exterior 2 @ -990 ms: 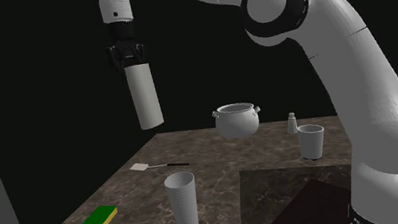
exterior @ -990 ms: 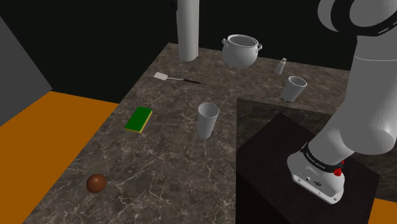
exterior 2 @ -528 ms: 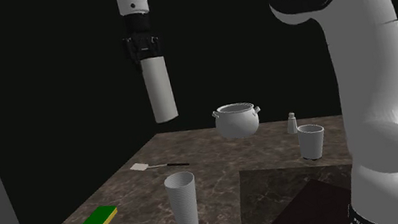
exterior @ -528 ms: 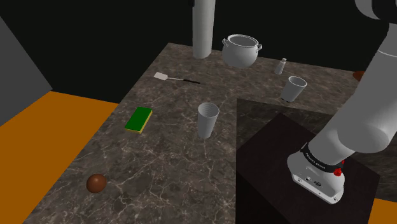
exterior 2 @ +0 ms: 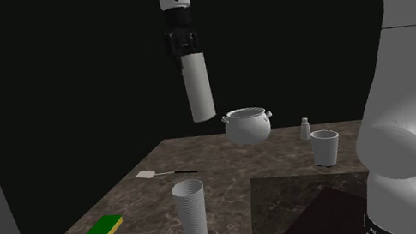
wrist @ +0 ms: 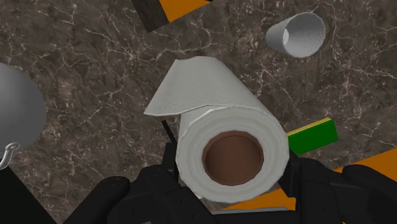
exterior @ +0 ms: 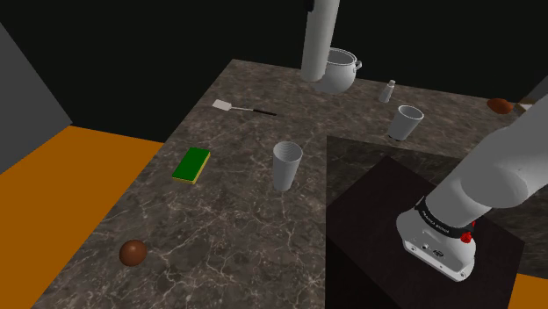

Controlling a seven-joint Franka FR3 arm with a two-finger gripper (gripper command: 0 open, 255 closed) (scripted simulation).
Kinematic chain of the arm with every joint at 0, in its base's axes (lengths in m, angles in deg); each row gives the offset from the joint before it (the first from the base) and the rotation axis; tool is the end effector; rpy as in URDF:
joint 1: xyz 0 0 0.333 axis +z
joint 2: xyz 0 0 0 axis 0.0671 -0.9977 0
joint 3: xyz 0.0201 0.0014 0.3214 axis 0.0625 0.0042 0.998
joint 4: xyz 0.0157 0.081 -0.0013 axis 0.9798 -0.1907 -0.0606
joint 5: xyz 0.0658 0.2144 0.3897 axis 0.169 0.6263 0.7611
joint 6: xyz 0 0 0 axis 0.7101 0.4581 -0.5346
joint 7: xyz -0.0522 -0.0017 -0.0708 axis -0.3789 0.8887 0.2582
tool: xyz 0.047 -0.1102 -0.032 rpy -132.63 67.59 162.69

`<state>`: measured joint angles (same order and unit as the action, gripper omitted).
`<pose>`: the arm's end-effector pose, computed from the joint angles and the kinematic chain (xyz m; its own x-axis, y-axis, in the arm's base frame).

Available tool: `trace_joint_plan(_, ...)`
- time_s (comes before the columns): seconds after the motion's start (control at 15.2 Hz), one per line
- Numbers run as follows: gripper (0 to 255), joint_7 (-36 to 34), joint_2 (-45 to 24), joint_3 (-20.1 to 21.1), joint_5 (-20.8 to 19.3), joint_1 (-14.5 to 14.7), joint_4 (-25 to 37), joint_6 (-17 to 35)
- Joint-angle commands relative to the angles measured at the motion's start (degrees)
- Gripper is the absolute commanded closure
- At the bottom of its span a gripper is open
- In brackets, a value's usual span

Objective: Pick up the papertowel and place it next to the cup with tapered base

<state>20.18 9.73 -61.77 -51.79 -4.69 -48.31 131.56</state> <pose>0.5546 0.1280 0.6886 0.9603 0.2732 0.0557 0.2702 -0.9612 0.0565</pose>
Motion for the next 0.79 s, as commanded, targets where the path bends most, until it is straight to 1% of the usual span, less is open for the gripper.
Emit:
trace_joint_plan(0.0, 255, 2.5, 4.1, -1.5, 0.9, -1.0, -4.8, 0.9)
trace_joint_plan(0.33, 255, 8.6, 12.6, -5.7, 1.7, -2.8, -13.4, 1.3)
trace_joint_plan(0.73, 255, 15.9, 21.0, -11.1, 0.8, -4.7, -21.0, 0.5)
